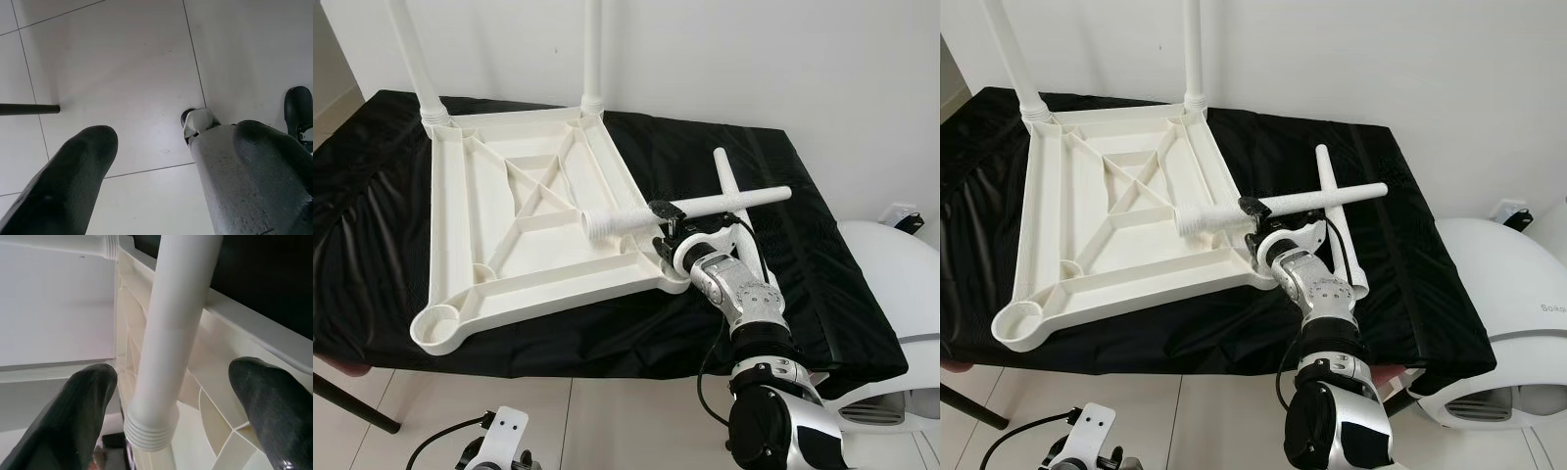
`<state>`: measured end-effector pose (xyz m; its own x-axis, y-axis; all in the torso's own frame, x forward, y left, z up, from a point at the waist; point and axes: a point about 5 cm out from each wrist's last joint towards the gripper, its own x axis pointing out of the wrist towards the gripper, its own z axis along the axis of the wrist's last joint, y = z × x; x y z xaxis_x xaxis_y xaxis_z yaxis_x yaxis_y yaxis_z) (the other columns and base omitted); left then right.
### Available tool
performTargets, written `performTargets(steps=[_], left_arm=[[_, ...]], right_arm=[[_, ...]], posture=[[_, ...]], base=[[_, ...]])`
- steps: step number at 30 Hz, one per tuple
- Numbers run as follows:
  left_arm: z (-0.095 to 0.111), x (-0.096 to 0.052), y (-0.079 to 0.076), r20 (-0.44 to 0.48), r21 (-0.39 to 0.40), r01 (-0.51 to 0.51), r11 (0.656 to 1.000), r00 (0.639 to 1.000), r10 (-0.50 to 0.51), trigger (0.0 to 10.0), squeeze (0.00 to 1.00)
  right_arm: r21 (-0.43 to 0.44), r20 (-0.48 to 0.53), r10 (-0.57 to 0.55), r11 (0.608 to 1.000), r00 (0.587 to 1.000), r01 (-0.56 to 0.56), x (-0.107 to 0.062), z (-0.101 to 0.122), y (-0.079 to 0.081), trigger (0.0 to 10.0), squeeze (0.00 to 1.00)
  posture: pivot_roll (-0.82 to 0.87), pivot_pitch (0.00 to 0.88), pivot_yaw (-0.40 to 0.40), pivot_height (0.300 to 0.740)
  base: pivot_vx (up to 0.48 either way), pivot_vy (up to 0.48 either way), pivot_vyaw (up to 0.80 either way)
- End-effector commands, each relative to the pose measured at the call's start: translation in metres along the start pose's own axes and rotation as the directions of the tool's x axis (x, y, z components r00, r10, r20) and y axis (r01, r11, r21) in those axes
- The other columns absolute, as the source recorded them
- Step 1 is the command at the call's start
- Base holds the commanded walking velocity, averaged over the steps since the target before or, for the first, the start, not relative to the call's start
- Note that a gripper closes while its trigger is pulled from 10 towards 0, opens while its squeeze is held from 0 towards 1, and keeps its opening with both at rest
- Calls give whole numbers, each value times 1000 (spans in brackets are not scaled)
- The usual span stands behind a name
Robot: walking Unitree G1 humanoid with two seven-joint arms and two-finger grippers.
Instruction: Building children table
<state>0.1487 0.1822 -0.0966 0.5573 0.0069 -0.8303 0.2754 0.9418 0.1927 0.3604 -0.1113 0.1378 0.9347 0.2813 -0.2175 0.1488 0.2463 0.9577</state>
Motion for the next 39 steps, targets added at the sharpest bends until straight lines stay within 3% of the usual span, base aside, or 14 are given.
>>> performTargets(steps=[1,6,9,11,13,14,21,26,27,30,32,34,37,39], left_arm=[[-36,-9,-23,-144,-16,86,996,986,-87,10000,0],[-35,-9,-24,-140,-12,88,996,986,-89,10000,0],[-35,-9,-24,-140,-12,89,996,986,-89,10000,0],[-34,-9,-24,-136,-14,88,996,987,-89,10000,0],[-33,-8,-24,-133,-13,87,996,987,-88,10000,0],[-31,-8,-23,-128,-11,86,996,988,-87,10000,0],[-29,-7,-21,-124,0,89,996,988,-88,10000,0],[-29,-7,-17,-122,19,92,996,989,-89,10000,0],[-29,-7,-15,-121,30,94,995,989,-90,10000,0],[-29,-7,-15,-121,35,95,995,988,-91,10000,0],[-29,-7,-12,-120,47,96,994,989,-90,10000,0],[-29,-7,-12,-120,47,96,994,989,-90,10000,0],[-29,-7,-4,-116,68,90,994,990,-82,10000,0],[-29,-7,-3,-115,70,89,994,990,-81,10000,0]], right_arm=[[-10,-14,-8,1000,1000,8,1,-18,2,10000,0],[-71,-39,54,996,998,-56,-2,-22,10,10000,0],[-74,-40,50,996,998,-53,-2,-22,11,10000,0],[-70,-36,106,992,994,-109,-6,-21,13,10000,0],[-77,-21,173,982,985,-174,-10,-20,18,10000,0],[-86,-6,277,957,961,-276,-20,-17,24,10000,0],[-104,2,352,931,936,-350,-37,-6,22,10000,0],[-173,-2,399,903,917,-393,-52,1,21,10000,0],[-222,-17,435,876,900,-428,-60,4,20,10000,0],[-248,-24,450,862,892,-442,-63,5,21,10000,0],[-324,-104,528,783,843,-530,-77,7,18,10000,0],[-324,-104,528,783,843,-530,-77,7,18,10000,0],[-400,-269,579,660,770,-636,-100,7,-1,10000,0],[-404,-292,579,646,761,-647,-104,7,-5,10000,0]], posture=[[93,37,-67,740],[90,36,-68,740],[90,36,-68,740],[92,38,-68,740],[89,40,-66,740],[82,46,-62,740],[68,55,-52,740],[56,65,-44,740],[49,71,-38,740],[49,71,-38,740],[39,75,-28,740],[39,75,-28,740],[39,75,-16,740],[39,75,-16,740]], base=[[0,0,0],[0,0,0],[0,0,0],[0,0,0],[0,0,0],[0,0,0],[0,0,0],[0,0,0],[0,0,0],[0,0,0],[0,0,0],[0,0,0],[0,0,0],[0,0,0]])
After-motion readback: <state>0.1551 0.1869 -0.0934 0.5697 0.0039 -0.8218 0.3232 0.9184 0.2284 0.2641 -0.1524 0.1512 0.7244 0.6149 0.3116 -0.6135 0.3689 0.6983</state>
